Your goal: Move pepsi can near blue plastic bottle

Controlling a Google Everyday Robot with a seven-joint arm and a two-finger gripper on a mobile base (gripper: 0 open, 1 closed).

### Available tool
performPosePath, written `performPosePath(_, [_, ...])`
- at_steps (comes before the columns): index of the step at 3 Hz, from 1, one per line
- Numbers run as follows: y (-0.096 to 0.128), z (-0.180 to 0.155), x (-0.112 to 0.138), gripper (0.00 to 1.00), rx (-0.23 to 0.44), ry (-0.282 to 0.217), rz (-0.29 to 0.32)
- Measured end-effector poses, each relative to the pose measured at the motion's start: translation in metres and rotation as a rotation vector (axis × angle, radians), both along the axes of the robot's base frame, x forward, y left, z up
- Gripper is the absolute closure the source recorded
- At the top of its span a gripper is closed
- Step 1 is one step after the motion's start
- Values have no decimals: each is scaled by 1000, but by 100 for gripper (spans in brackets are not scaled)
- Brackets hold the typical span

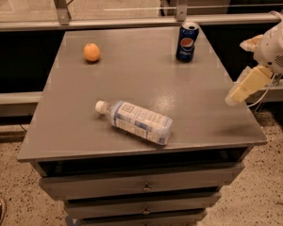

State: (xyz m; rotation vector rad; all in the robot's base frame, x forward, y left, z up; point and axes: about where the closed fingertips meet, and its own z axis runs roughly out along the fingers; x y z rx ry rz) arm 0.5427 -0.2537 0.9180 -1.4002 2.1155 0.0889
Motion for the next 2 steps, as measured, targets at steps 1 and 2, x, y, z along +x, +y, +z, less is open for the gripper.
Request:
performPosePath(1, [-10, -10, 61, 0, 100, -92, -50])
performPosePath(2, [-15, -12, 125, 0, 191, -186, -92])
